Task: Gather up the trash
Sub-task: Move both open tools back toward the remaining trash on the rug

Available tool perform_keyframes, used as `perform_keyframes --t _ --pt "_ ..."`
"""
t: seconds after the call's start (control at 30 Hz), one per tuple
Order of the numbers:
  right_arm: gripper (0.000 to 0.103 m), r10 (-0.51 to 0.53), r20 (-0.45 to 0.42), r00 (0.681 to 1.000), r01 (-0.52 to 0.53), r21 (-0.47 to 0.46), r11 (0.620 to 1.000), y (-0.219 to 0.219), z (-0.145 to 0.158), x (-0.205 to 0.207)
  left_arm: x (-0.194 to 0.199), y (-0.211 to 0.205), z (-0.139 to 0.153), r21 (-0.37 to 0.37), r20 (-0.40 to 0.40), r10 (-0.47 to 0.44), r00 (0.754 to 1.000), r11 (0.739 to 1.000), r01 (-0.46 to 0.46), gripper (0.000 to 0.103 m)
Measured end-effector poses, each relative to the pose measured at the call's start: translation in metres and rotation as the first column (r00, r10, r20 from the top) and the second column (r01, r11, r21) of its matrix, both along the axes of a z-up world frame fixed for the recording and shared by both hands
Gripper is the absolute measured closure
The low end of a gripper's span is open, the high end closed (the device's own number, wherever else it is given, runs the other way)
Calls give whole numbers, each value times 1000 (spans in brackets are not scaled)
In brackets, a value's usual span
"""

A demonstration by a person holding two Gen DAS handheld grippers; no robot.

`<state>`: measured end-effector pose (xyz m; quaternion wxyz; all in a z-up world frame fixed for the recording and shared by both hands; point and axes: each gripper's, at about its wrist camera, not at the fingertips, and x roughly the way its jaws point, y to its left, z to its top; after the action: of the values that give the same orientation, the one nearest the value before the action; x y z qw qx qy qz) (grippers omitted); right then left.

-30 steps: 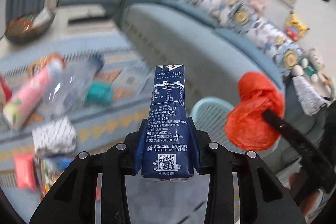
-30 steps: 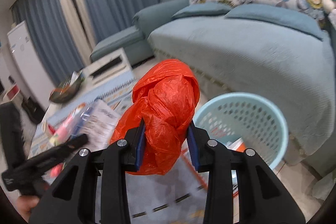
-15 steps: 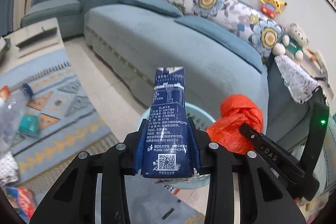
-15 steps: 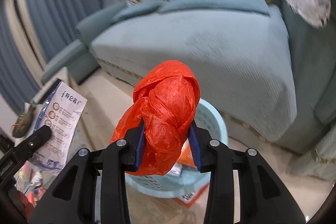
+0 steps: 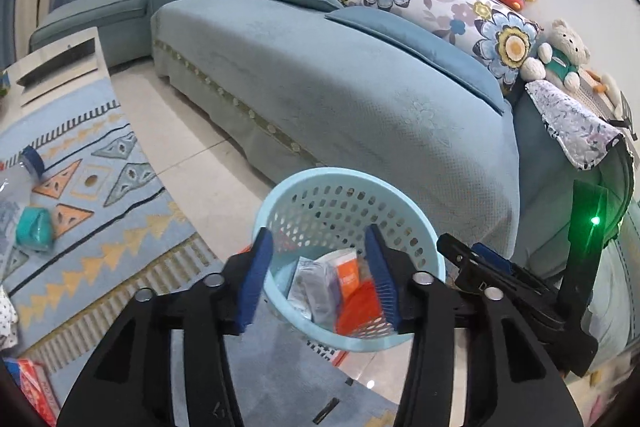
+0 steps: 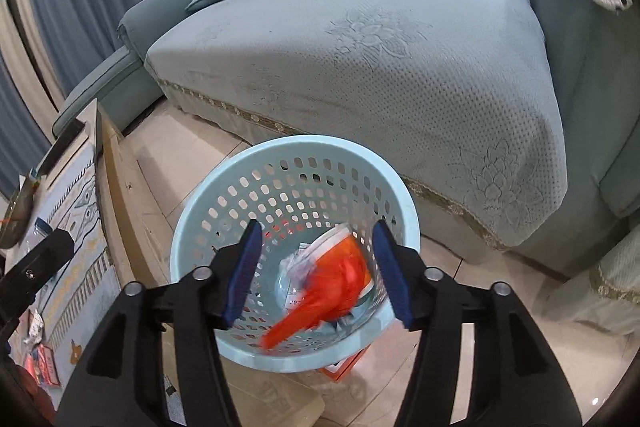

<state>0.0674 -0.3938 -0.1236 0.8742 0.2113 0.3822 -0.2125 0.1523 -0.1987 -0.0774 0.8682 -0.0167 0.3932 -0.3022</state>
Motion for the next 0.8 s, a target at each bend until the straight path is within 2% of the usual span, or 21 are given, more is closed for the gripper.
perform_keyframes --t 0.2,0.37,0.5,0.57,0.67,0.7,0.8 --pt "48 41 20 999 -41 -1 999 11 15 2 -4 13 15 -23 15 12 1000 1000 -12 53" --pt "48 116 87 989 -114 -34 993 36 50 -1 -15 39 48 -74 55 58 997 996 -54 52" --pt "47 219 164 962 -211 -64 975 74 84 -5 -33 81 74 -103 87 137 987 986 -127 43" --pt "37 271 199 942 -263 -66 963 93 96 -6 -43 111 81 -96 98 205 974 976 -196 40" --pt "36 375 222 900 -368 -76 927 133 107 -2 -56 163 80 -48 104 335 937 942 -331 38" --pt "36 411 220 885 -403 -80 912 146 108 1 -60 182 76 -37 92 379 921 925 -377 38" --pt "36 532 214 819 -530 -71 845 192 103 14 -69 242 58 15 50 521 852 852 -523 38"
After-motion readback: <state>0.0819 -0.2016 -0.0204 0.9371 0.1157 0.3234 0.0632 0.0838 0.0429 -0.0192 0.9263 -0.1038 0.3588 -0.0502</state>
